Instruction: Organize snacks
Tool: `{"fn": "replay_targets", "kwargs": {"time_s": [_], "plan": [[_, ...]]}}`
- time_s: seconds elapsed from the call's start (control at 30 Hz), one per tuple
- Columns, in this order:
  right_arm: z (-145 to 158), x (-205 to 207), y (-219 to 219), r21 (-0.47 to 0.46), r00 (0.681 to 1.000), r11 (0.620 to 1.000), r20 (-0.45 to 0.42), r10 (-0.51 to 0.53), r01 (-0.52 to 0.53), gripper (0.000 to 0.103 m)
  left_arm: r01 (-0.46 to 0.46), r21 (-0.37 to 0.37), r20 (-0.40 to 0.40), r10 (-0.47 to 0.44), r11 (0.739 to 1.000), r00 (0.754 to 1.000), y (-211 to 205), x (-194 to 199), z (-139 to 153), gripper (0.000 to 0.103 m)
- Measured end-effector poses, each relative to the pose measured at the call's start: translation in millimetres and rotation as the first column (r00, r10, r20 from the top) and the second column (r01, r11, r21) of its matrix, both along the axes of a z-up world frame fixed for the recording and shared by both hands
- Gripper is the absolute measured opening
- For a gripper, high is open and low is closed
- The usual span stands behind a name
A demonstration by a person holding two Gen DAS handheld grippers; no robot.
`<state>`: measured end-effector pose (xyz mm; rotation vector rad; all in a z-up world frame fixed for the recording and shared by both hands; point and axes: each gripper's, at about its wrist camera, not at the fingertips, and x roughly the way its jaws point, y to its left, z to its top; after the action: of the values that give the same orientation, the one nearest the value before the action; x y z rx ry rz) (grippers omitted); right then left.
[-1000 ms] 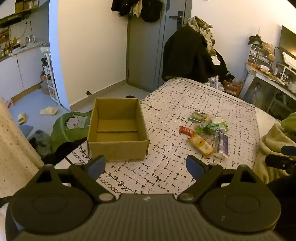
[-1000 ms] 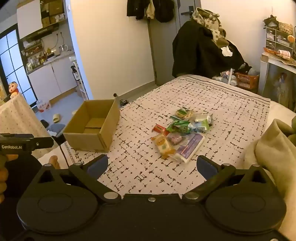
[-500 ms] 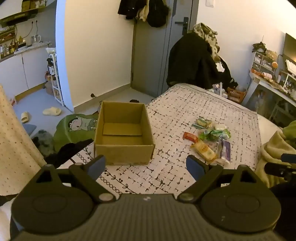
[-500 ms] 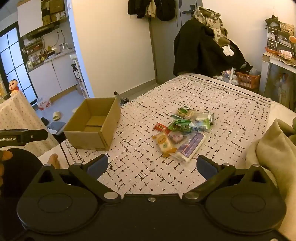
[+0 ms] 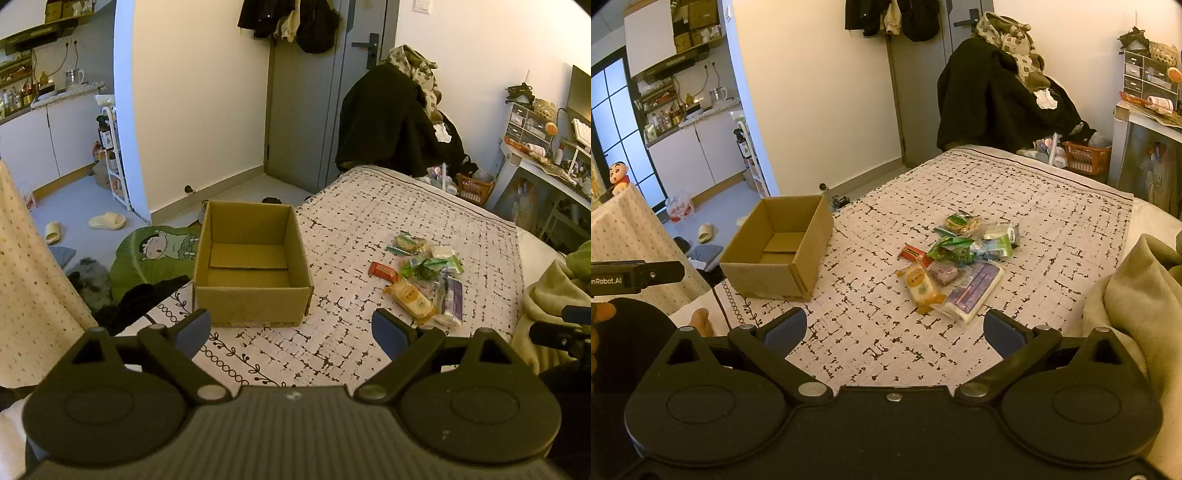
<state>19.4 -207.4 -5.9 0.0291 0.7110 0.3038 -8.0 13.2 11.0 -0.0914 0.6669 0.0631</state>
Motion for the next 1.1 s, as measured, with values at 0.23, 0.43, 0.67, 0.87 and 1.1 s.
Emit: {"fn": "replay_targets", "kwargs": {"time_s": [0.23,0.43,0.67,0.87,1.1], "plan": [[-0.5,-0.1,0.5,0.004,1.000,1.000,0.000,-0.001,0.001,0.103,0.006,-0.007,0.001,-0.006,1.000,1.000,-0.4,-2.4,0.8,0.093],[-0.5,-0.1,0.3,0.005,1.000,1.000,0.000,-0.001,0.001,0.103,0.018,-0.010,0.005,-0.018,1.000,1.000,-3.4,-3.1,1.7,0.093],[-1.1,0.3,0.1,0.004,1.000,1.000,-0.001,-0.001,0.001,0.103,0.026,-0.012,0.004,-0.026,1.000,1.000,-7.0,-4.5,0.6,0.093],[-0.9,-0.3,-0.5,0.018,1.000,1.000,0.000,-0.005,0.005,0.103,0.036,-0.016,0.004,-0.036,0.999,0.999,-7.9,-3.6,-0.5,0.093],[-1.3,2.3,-2.4,0.026,1.000,0.999,0.000,-0.022,0.022,0.103,0.035,-0.019,-0.001,-0.035,0.999,0.999,-9.0,-3.0,-2.0,0.093]]}}
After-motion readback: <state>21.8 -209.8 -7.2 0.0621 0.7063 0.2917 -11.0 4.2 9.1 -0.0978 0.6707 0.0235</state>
